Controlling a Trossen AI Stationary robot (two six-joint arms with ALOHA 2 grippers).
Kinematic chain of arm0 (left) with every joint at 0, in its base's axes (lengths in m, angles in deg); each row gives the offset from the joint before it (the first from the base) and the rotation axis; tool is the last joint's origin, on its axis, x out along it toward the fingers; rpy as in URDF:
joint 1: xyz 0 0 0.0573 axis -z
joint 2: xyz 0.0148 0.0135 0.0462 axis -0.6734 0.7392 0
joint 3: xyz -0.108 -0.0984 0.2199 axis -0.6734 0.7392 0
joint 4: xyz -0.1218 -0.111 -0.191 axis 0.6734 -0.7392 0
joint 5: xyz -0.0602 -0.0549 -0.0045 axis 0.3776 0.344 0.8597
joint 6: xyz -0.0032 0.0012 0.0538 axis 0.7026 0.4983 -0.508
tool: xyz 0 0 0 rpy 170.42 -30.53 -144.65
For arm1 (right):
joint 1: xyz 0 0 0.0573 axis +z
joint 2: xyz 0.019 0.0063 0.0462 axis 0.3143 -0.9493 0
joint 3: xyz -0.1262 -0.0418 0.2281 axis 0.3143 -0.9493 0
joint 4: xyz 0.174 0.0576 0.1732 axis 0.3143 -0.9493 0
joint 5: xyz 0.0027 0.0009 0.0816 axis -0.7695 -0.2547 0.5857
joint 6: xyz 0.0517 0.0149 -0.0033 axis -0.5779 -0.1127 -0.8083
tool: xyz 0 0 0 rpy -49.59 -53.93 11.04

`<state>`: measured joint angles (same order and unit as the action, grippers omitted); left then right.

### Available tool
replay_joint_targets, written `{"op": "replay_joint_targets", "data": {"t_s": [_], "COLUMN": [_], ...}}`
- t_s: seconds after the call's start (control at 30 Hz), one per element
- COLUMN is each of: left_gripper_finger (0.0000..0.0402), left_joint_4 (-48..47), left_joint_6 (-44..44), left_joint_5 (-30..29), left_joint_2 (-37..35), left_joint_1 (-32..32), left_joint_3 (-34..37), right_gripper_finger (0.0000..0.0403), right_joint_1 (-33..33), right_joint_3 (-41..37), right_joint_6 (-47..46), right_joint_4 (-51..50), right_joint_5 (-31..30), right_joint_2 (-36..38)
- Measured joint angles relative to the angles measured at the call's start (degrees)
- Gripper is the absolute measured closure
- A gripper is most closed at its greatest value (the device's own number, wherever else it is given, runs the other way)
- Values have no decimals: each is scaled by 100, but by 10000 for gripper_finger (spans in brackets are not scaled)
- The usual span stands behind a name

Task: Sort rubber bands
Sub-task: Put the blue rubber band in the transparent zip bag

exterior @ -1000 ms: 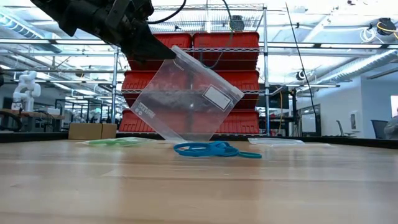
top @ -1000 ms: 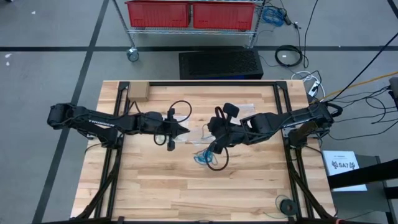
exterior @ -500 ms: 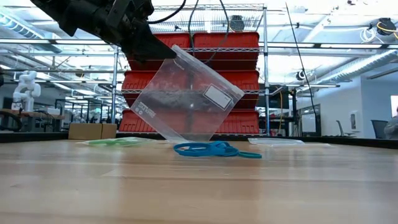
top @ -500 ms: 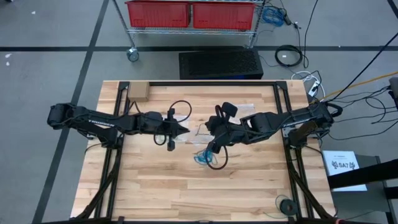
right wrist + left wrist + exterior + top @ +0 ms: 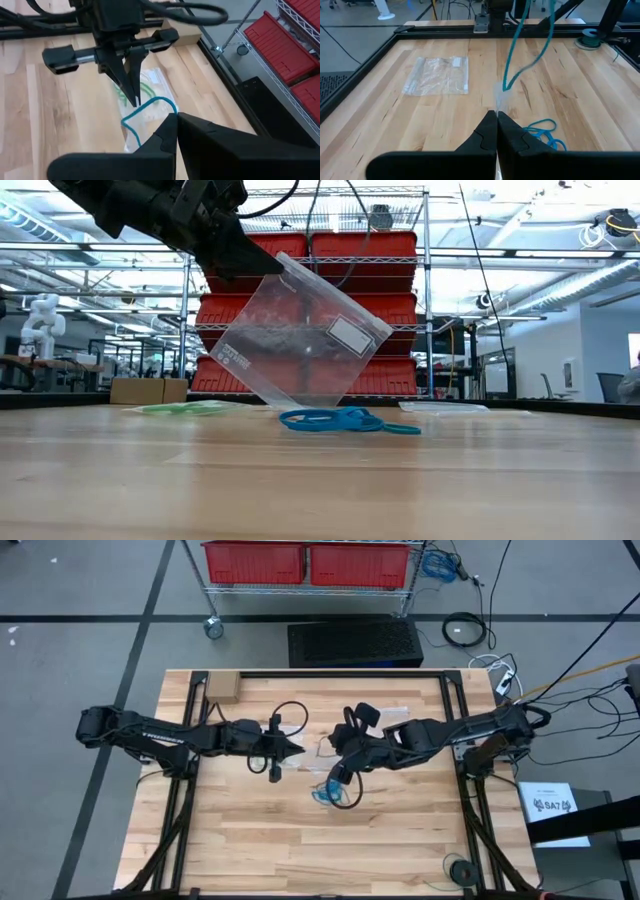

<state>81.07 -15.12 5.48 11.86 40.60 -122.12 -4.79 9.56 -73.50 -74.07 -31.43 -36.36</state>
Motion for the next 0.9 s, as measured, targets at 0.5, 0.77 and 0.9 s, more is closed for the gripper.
{"op": "replay_joint_targets", "data": {"t_s": [0.5, 0.77, 0.9], "left_gripper_finger": [402, 401, 402], "left_joint_4": [-38, -56, -56], "left_joint_6": [3, 4, 4], "left_joint_5": [-2, 7, 13], "left_joint_2": [0, 0, 0], "left_joint_1": [0, 0, 0], "left_joint_3": [-2, -2, -1], "right_gripper_finger": [403, 403, 403], "right_joint_1": [-85, -192, -196], "right_joint_3": [0, 0, 0], "right_joint_6": [-295, -589, -688], "right_joint_4": [-586, -1163, -1277], "right_joint_5": [129, -405, -502], "right_joint_2": [-530, -599, -576]}}
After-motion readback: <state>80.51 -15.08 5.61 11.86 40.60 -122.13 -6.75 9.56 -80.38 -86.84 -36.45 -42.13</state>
